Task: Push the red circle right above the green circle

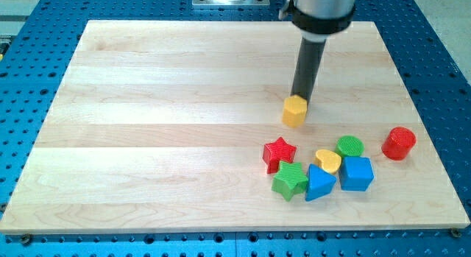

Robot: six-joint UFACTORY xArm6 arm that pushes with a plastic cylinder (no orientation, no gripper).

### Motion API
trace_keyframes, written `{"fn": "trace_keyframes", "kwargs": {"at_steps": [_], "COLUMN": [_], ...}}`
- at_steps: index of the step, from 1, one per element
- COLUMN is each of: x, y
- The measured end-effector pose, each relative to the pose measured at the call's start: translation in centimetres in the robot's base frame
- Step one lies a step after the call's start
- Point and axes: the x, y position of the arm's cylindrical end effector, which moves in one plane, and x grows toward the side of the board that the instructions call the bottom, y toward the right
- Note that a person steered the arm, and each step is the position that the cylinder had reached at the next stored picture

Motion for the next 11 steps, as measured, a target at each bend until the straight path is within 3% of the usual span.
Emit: {"fn": "trace_keyframes", "kwargs": {"at_steps": [1,2,3,4,6,8,9,11], "x": [3.6,3.0,-0.9,-3.2,5.3,10.5,10.7,7.4], "y": [-0.6,-0.4,2.7,10.6,22.1,22.0,19.6,13.0]}}
